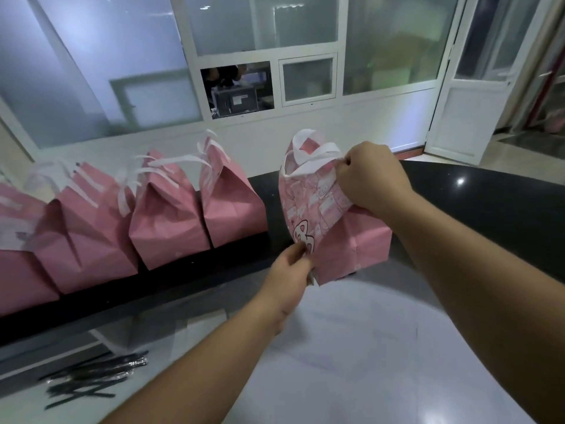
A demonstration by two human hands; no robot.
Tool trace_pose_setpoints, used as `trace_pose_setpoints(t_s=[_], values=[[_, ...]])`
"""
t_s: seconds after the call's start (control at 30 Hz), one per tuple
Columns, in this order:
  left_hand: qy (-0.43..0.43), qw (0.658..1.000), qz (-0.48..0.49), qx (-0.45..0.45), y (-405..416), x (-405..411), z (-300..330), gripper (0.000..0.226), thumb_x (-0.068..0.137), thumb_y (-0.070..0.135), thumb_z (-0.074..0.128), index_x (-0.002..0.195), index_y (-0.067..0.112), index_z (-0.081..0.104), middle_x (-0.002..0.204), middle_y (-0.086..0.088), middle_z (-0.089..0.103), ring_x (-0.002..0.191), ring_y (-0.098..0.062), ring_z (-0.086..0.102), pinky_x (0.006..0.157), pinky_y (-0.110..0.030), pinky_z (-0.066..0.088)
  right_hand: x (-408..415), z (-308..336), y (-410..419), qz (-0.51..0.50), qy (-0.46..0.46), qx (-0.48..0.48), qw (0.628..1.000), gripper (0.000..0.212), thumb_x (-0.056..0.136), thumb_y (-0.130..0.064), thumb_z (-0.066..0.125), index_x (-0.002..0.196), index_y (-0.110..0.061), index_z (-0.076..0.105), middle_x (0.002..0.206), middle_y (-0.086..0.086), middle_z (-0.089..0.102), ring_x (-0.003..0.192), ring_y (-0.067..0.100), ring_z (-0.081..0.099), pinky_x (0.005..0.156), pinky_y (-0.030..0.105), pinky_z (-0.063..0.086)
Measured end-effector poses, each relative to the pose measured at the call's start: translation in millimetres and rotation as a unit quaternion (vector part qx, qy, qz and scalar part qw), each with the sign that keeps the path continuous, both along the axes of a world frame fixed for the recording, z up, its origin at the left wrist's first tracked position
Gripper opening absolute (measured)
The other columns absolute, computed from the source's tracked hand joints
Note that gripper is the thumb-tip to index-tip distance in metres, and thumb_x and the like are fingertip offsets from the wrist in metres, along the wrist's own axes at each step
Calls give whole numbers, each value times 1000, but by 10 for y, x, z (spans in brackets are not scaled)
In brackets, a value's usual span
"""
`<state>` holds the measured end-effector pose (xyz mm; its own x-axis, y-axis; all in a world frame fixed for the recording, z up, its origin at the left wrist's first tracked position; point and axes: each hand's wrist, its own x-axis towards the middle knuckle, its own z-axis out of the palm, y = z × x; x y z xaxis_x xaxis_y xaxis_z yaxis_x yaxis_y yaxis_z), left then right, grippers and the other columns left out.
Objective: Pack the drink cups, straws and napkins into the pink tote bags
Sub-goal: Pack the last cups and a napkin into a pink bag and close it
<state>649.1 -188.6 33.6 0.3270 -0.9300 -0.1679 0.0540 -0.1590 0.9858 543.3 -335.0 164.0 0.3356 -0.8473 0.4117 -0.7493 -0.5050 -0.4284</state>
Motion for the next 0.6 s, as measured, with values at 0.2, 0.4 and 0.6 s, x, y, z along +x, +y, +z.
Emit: trace_pose_setpoints(t_s=[0.2, 0.4, 0.6], values=[[-68, 995, 62, 29, -372, 237, 115, 43, 92, 33, 60, 135, 34, 67, 128, 8, 73, 123, -18, 66, 114, -45, 47, 377, 31, -454, 8, -22, -6, 1000, 32, 96, -24, 51, 72, -7, 61, 65, 8, 58, 58, 27, 54, 54, 30, 38], [-97, 988, 108, 53, -742, 510, 243, 70, 80, 47, 59, 149, 35, 55, 140, 12, 65, 128, -14, 60, 117, -41, 43, 828, 22, -867, 22, -35, -3, 999, 28, 94, -22, 51, 74, -5, 61, 67, 10, 59, 65, 35, 58, 61, 33, 43], [-115, 984, 123, 65, -1086, 746, 263, 64, 91, 40, 63, 152, 36, 49, 141, 16, 60, 129, -13, 56, 112, -32, 41, 1341, -116, -1200, 11, -34, 4, 999, 28, 96, -22, 49, 73, -11, 60, 71, 6, 61, 64, 30, 59, 60, 35, 47]])
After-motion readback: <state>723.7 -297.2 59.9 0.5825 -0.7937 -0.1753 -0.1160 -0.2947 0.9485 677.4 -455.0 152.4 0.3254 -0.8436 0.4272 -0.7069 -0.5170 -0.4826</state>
